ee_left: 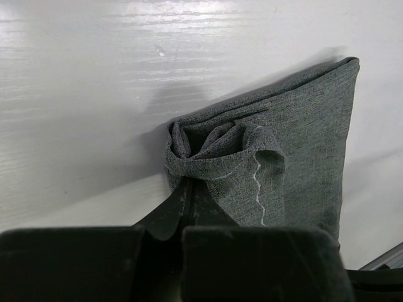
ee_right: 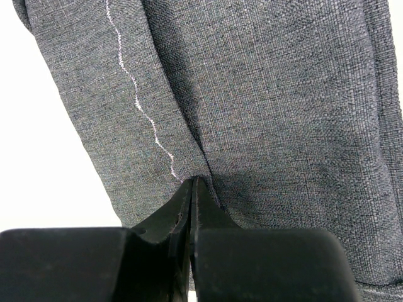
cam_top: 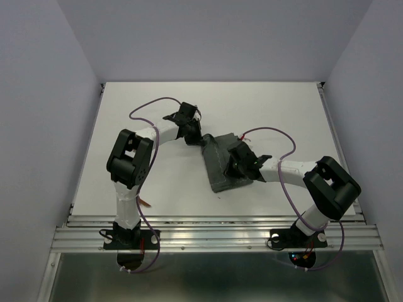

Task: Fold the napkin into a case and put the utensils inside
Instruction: Smooth out the 2/3-rectangle-folded napkin at the center of the board.

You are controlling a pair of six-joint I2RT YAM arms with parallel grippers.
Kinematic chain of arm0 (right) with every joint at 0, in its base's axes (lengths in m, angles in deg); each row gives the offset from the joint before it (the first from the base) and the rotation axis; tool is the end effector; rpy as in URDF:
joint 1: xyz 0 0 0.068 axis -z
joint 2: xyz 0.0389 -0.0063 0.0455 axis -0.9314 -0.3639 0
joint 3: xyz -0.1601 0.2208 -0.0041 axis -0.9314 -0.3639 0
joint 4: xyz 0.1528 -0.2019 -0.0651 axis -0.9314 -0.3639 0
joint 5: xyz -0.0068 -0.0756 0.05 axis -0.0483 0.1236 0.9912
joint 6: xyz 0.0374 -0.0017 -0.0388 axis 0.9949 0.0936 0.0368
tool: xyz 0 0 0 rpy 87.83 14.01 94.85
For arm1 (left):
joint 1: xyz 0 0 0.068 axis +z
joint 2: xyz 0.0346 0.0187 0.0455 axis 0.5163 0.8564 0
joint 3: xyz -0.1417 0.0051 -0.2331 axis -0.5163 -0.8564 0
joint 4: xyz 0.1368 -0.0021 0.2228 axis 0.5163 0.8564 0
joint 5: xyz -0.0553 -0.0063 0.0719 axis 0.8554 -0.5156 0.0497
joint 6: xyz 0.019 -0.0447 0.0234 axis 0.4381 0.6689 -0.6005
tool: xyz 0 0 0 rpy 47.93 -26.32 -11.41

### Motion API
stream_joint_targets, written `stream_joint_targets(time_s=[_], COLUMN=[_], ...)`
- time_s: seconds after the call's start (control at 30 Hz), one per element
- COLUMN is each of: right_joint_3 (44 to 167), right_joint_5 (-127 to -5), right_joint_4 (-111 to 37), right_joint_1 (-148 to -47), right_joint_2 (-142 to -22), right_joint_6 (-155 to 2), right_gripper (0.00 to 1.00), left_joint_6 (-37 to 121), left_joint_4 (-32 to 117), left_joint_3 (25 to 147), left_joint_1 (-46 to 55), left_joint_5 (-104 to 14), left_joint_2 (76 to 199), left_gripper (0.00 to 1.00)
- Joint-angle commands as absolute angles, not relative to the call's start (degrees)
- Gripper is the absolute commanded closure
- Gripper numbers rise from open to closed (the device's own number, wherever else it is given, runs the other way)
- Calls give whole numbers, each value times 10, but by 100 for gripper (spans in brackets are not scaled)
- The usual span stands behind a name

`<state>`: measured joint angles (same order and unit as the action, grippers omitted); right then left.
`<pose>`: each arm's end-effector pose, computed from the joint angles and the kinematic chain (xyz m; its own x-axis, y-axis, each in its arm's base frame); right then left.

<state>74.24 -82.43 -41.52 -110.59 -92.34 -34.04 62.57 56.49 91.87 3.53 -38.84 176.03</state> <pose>0.2306 0.2002 0.1538 -0.8318 0.2602 -0.4903 0.0574 0.9189 0.3903 0.3808 -0.2086 0.1793 -0.8733 -0.1311 -0.4693 0.1493 0.8449 -0.5137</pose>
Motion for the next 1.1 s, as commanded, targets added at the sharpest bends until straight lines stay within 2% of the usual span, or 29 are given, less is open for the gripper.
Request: stream_joint_targets(time_s=[0.0,0.27,1.07], right_joint_3=[737,739,734], right_joint_5=[-834,-833,-831], right_joint_4=[-446,-450,-450], right_joint_1=[-1102,-1102,-1102], right_joint_2=[-912,-911,-907], right_joint_6=[-348,-348,-349], right_gripper=[99,99,99], left_joint_6=[626,619,625], left_joint_4=[556,566,571], left_joint_3=[958,992,1009], left_joint_1=[27,26,10], left_joint_5=[-379,-381,-458], left_joint_2=[1762,1799,1762], left_gripper=[100,100,100])
